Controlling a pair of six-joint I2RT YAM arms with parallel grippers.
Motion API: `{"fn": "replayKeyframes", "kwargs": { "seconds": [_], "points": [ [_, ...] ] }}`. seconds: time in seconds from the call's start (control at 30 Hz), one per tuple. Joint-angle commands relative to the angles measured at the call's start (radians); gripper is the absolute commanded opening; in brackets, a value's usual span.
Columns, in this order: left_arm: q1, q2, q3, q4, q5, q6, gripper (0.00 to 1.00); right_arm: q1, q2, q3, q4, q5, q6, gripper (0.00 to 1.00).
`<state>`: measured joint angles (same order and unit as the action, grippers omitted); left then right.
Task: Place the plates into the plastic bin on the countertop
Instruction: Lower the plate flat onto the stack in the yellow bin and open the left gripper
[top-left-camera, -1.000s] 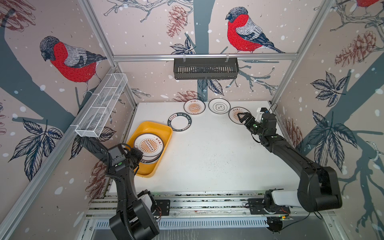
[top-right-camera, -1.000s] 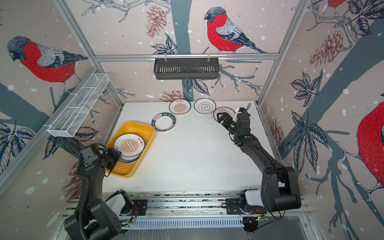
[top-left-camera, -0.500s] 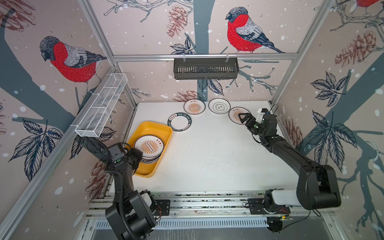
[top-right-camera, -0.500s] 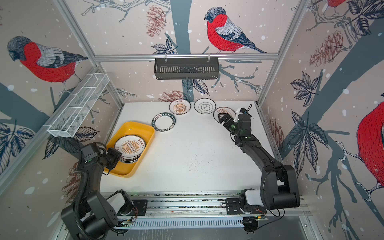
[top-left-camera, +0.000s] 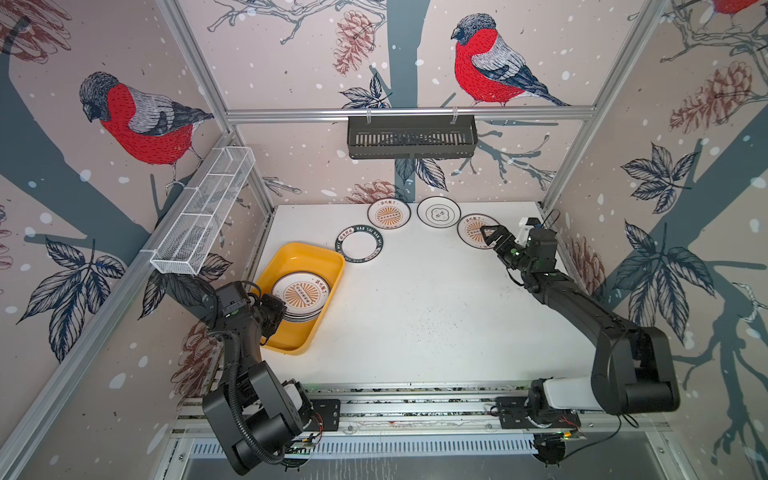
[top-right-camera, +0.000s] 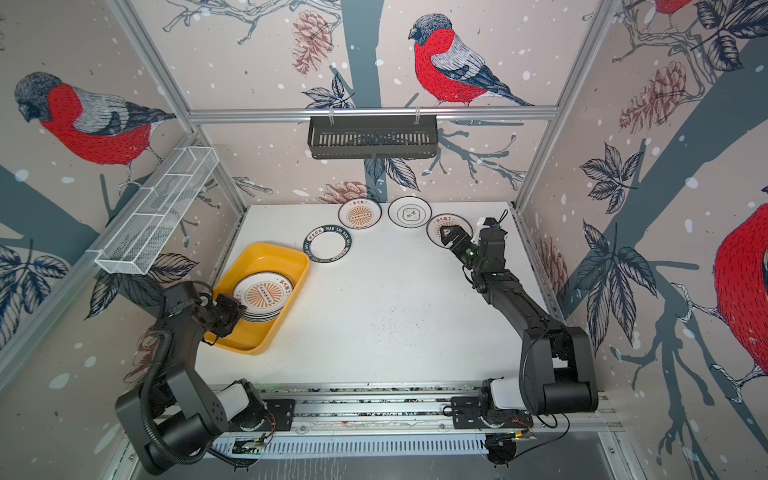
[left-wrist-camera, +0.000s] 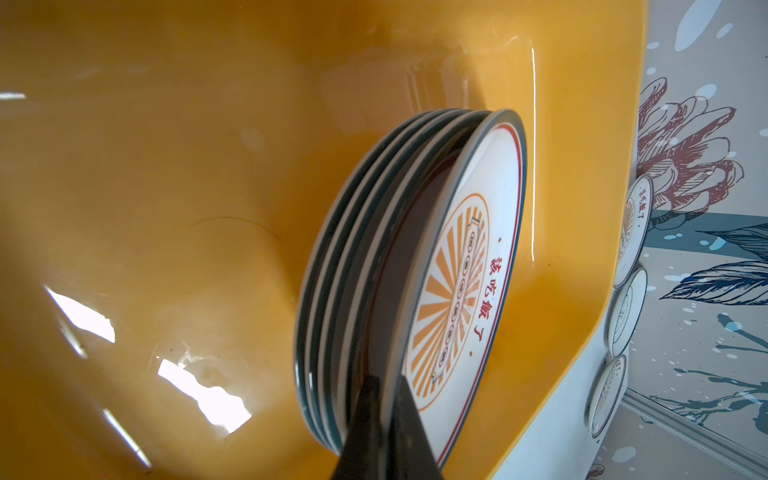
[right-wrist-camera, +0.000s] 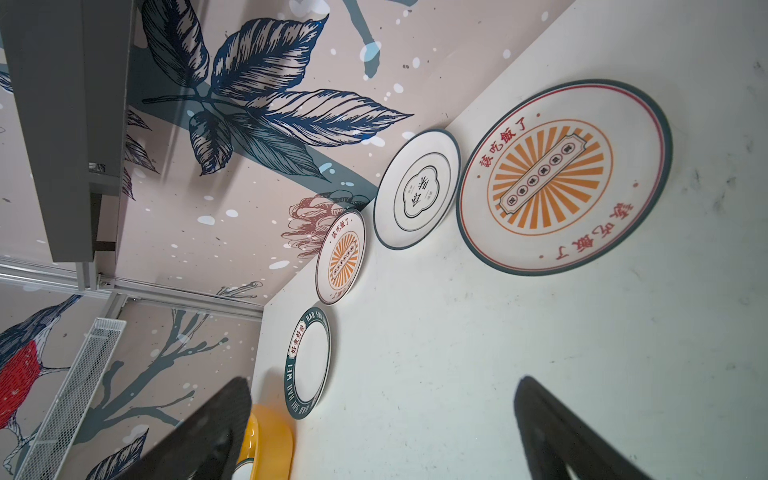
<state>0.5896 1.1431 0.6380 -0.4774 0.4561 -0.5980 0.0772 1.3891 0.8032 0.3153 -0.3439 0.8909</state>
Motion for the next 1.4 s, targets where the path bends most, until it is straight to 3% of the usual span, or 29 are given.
{"fn": "replayKeyframes", "kwargs": {
  "seconds": [0.0,0.17,0.4,0.57,0.87,0.93,1.17,1.37],
  "points": [
    [0.002,-0.016,0.002,-0.096,-0.099,0.009,0.03,-0.001,0.001,0.007,0.042,-0.011,0.003,0.99],
    [0.003,-0.025,0.002,-0.109,-0.106,0.003,0.07,-0.005,0.0,0.001,0.042,-0.014,0.002,0.99],
    [0.003,-0.041,0.003,-0.122,-0.12,-0.003,0.26,-0.011,-0.003,-0.004,0.045,-0.015,0.002,0.99],
    [0.002,-0.052,0.007,-0.128,-0.13,-0.006,0.31,-0.013,-0.004,-0.005,0.047,-0.015,0.002,0.99],
    [0.003,-0.104,0.01,-0.139,-0.141,-0.024,0.68,-0.016,-0.005,-0.006,0.048,-0.018,0.0,0.99],
    [0.002,-0.116,0.013,-0.136,-0.113,-0.014,0.71,-0.015,-0.008,-0.007,0.048,-0.018,0.0,0.99],
    [0.002,-0.229,0.047,-0.159,-0.104,-0.02,0.86,-0.019,0.013,0.009,0.04,-0.012,0.003,0.99],
    [0.001,-0.367,0.043,-0.147,-0.059,-0.063,0.93,-0.019,0.047,0.042,0.023,-0.005,0.006,0.99]
  ]
}}
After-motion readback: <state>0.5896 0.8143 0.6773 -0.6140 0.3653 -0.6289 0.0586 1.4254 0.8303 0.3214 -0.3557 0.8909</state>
